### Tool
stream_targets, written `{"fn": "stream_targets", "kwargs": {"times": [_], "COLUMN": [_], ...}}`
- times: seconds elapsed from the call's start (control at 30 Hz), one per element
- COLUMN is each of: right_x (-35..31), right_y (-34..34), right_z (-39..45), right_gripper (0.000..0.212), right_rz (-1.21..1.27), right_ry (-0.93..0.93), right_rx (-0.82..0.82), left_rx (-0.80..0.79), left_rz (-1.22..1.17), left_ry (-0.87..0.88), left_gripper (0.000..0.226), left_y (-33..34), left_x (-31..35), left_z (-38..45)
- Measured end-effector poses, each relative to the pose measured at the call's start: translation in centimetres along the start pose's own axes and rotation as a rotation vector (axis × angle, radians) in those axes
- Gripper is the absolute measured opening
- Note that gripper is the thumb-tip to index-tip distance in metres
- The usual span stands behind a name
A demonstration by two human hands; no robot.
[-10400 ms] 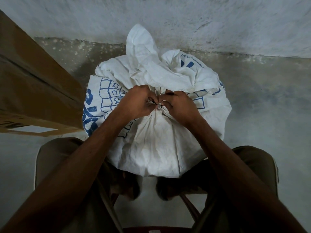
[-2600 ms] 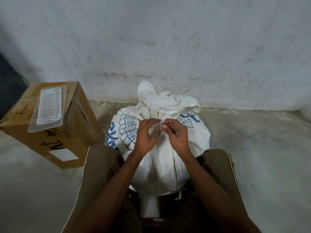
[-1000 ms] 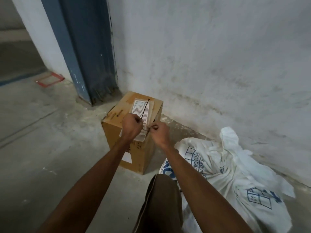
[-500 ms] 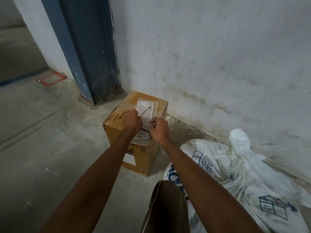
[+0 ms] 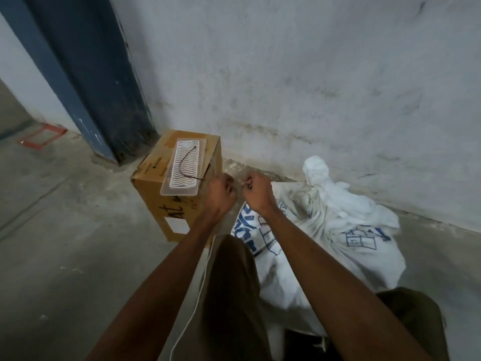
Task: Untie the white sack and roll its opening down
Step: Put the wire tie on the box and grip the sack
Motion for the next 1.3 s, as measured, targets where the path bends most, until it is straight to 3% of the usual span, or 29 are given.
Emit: {"fn": "stream_targets", "kwargs": {"times": [0.3, 0.5, 0.6, 0.83, 1.0, 1.13, 1.3], "right_x": [15.8, 22.9, 24.6, 27.7, 28.0, 27.0, 25.7], "right_y": [-9.0, -11.8, -11.5, -9.5, -9.4, -10.6, -13.1], "right_z": [-9.7, -11.8, -11.4, -10.7, -10.2, -10.6, -12.1], "right_gripper": [0.017, 0.012, 0.008, 0.021, 0.023, 0.012, 0.014], "right_rz": [-0.157, -0.141, -0.091, -0.007, -0.066, -0.108, -0.085], "right_ry": [0.206, 0.4, 0.478, 0.655, 0.663, 0.6, 0.593], "right_rx": [0.096, 0.22, 0.227, 0.247, 0.216, 0.22, 0.264], "left_rx": [-0.267, -0.395, -0.397, -0.364, -0.426, -0.377, -0.307], "left_rz": [-0.179, -0.126, -0.126, -0.13, 0.017, 0.009, -0.001], "left_ry": [0.047, 0.053, 0.016, -0.136, -0.058, -0.045, -0.048], "left_gripper": [0.019, 0.027, 0.029, 0.022, 0.022, 0.019, 0.019], "left_y": [13.3, 19.3, 21.2, 23.7, 24.3, 23.1, 19.5], "left_x": [10.4, 12.9, 12.5, 11.6, 12.0, 11.9, 11.7], "left_z": [-7.2, -8.9, -8.7, -7.9, -7.7, -7.3, -6.3]}}
Point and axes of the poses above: each hand's wrist, its own z-axis towards the middle knuckle, its own y-axis out of the palm, x = y × z, the point moved 8 cm from there along z, towards the middle knuckle, and after that the axes turned 7 degrees about y, right-handed, at the moved point
